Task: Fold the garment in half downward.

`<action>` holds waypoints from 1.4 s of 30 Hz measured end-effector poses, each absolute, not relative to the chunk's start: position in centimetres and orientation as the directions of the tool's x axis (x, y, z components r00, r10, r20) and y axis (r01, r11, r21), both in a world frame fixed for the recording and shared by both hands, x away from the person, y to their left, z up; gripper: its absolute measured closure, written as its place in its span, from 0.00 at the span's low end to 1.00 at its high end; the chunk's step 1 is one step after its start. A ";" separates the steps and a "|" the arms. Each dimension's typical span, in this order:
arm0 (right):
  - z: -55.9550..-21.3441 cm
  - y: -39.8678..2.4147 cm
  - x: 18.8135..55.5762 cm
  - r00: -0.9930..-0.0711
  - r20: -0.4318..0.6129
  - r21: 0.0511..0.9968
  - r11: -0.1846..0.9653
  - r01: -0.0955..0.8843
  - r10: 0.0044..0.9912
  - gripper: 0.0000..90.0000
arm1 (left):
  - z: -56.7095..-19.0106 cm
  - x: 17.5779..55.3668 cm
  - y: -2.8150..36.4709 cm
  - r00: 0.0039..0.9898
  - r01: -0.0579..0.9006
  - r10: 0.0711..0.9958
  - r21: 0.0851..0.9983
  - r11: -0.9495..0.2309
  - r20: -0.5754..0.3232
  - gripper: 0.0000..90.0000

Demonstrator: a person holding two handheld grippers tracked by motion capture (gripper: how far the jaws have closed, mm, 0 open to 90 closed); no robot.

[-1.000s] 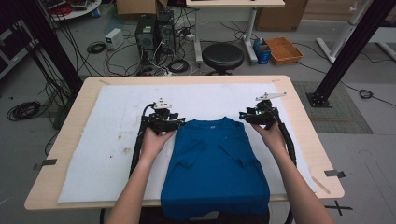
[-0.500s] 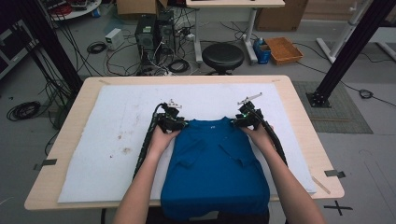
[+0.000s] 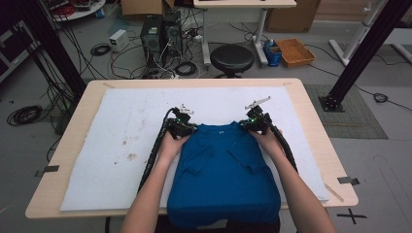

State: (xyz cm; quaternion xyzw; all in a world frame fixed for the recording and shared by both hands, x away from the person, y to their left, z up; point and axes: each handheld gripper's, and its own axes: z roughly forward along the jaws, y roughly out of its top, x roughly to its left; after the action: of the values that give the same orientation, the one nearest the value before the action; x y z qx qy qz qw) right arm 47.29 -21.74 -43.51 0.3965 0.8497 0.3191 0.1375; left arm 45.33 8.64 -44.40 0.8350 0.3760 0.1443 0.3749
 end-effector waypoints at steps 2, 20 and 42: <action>-43.4 -21.8 47.2 -0.652 0.006 0.658 0.488 0.573 0.758 0.98 | -44.3 45.4 8.8 0.675 0.522 0.737 0.734 -0.435 -0.043 0.97; -38.9 -23.1 46.8 -0.614 0.038 0.799 0.345 0.492 0.788 0.98 | -39.2 45.3 9.9 0.687 0.399 0.726 0.851 -0.341 -0.031 0.98; -39.0 -24.7 29.8 -0.696 -0.115 0.853 0.430 0.296 0.709 0.98 | -39.8 29.8 10.4 0.821 0.209 0.564 0.870 -0.446 0.092 0.98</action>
State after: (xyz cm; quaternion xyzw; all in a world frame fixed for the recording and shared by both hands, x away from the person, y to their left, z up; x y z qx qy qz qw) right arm 29.82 -24.72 -38.97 0.3096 0.8116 0.4351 0.2371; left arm 29.81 10.37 -39.79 0.8292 0.2332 0.1881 0.4718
